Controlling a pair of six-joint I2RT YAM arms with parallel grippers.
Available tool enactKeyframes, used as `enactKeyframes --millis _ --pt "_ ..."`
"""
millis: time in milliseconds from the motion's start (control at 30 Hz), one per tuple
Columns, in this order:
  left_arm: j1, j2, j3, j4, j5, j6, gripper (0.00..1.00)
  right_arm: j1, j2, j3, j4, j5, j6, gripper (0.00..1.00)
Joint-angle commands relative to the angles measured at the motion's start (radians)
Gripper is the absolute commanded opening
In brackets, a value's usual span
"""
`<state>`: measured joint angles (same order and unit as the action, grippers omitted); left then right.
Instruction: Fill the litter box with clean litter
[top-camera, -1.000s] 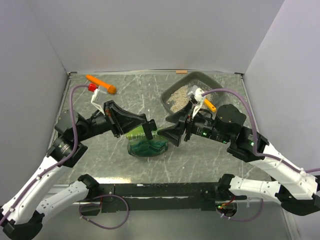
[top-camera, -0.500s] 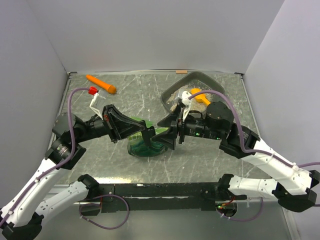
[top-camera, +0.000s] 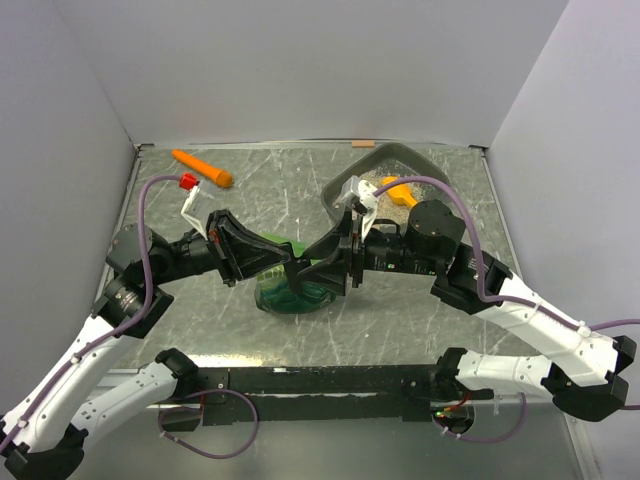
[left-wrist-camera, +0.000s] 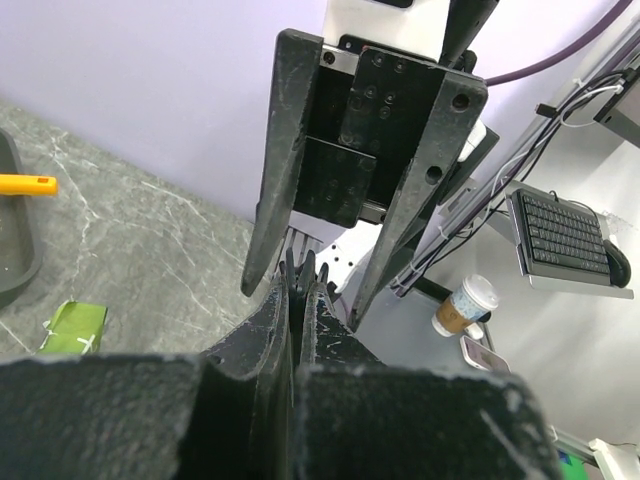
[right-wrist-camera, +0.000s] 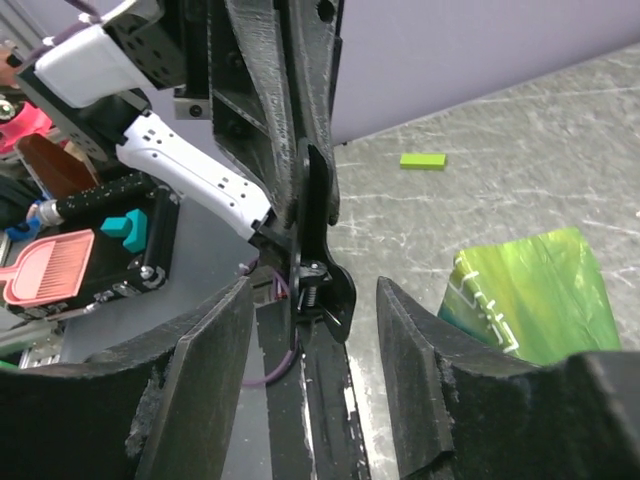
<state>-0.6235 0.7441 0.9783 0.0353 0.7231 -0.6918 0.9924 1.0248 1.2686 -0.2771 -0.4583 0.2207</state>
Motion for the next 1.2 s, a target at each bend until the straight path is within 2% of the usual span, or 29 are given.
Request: enactKeyframes --millis 0,67,133,167,200,300,400,667,800,967,1167 --pt "-0.002 -0.003 -0.003 0.058 0.025 0.005 0.01 0.003 -0.014 -0.005 0.062 -0.032 0.009 0.5" --pt "-0.002 -0.003 -0.006 0.066 0.025 -0.002 0.01 0.003 0.0 0.008 0.041 -0.03 0.009 0.01" --pt "-0.001 -0.003 -0.004 0.063 0.026 -0.002 0.04 0.003 0.004 0.014 0.026 -0.022 0.003 0.0" --pt "-0.002 -0.002 0.0 0.049 0.025 0.02 0.1 0.003 -0.002 0.005 0.03 0.009 0.002 0.0" --pt "-0.002 -0.006 0.014 0.029 0.016 0.038 0.3 0.002 -0.012 -0.001 0.029 0.024 0.002 0.0" --pt "-0.002 -0.014 0.04 -0.096 -0.046 0.147 0.51 0.002 -0.048 0.003 -0.017 0.12 -0.029 0.0" --pt "-0.002 -0.011 0.039 -0.201 -0.088 0.244 0.59 -0.006 -0.075 0.024 -0.089 0.2 -0.069 0.0" --pt "-0.002 -0.003 -0.07 -0.279 -0.224 0.442 0.58 -0.079 -0.091 0.064 -0.218 0.302 -0.184 0.0" --pt "-0.002 0.032 -0.11 -0.281 -0.24 0.508 0.57 -0.155 -0.1 0.022 -0.209 0.25 -0.24 0.0" --pt "-0.002 0.107 -0.121 -0.316 -0.258 0.592 0.55 -0.277 -0.094 -0.049 -0.133 0.098 -0.259 0.0" --pt "-0.002 0.141 -0.17 -0.299 -0.268 0.672 0.5 -0.33 -0.052 -0.083 -0.106 0.011 -0.256 0.0"
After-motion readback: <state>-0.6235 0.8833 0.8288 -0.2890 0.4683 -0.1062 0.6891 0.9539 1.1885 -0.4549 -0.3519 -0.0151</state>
